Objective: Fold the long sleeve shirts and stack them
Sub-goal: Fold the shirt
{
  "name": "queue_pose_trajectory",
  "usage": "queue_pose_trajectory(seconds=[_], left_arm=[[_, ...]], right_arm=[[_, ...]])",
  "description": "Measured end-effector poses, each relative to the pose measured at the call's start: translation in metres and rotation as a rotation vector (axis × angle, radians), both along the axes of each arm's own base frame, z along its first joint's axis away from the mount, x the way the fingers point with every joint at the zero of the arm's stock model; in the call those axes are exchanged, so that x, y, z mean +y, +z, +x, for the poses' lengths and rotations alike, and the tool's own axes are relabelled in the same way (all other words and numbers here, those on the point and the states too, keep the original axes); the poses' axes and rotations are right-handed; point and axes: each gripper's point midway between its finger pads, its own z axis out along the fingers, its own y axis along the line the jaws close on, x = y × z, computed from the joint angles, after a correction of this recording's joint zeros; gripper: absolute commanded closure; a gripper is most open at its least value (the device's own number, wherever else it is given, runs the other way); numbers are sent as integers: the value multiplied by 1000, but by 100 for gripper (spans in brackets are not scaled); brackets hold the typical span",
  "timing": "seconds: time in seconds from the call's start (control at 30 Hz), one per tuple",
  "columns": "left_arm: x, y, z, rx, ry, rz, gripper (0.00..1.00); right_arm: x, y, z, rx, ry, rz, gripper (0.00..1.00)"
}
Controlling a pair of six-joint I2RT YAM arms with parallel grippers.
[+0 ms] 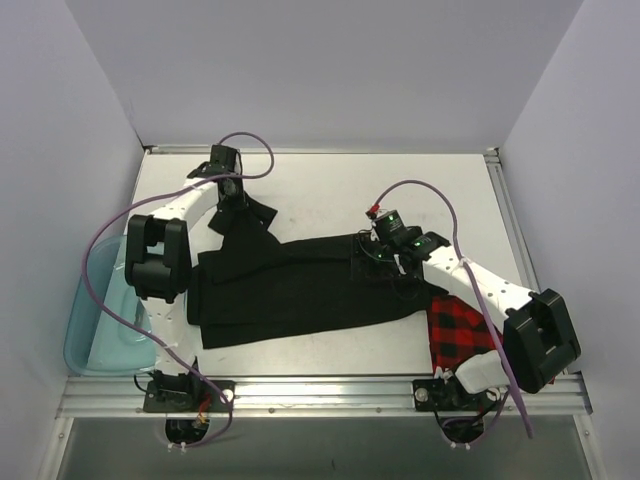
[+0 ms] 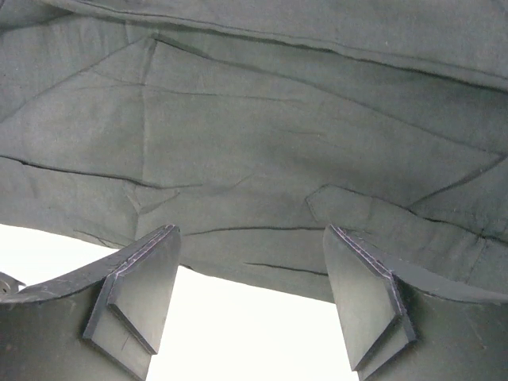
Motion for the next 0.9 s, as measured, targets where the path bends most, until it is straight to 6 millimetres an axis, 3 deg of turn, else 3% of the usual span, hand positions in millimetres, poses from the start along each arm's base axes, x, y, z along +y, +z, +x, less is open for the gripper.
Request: queue_pose_trajectory(seconds=[0.2, 0.33, 0.43, 0.57, 0.63, 0.67, 0.73, 0.77, 0.8, 0.87, 0.9], left_arm=[[-18, 6, -6, -16, -83, 29, 100], [-28, 24, -34, -30, -116, 20, 100], [-35, 51, -64, -65, -144, -2, 100], [-61, 85, -123, -132, -228, -74, 94], [-79, 85, -165, -125, -295, -131, 86], [-93, 82, -189, -118, -349, -168, 80], [-101, 61, -238, -46, -403, -221, 72], [-99, 50, -258, -11, -409, -238, 65], [-94, 39, -275, 23, -403, -246, 51], [-78, 22, -304, 89, -366, -249, 40], [-73, 20, -312, 100, -351, -248, 30]], right_arm=[[-1, 5, -4, -5, -7, 11, 27], [-1, 12, -5, -28, -13, 24, 27], [-3, 20, -8, -51, -19, 33, 27], [-8, 30, -13, -89, -33, 50, 27], [-10, 33, -15, -102, -37, 53, 27], [-11, 34, -16, -109, -38, 53, 27], [-14, 34, -19, -119, -41, 51, 27], [-16, 34, -21, -121, -43, 49, 27], [-18, 34, -23, -124, -45, 48, 27], [-22, 32, -26, -126, -49, 42, 27], [-24, 32, -28, -127, -50, 40, 27]])
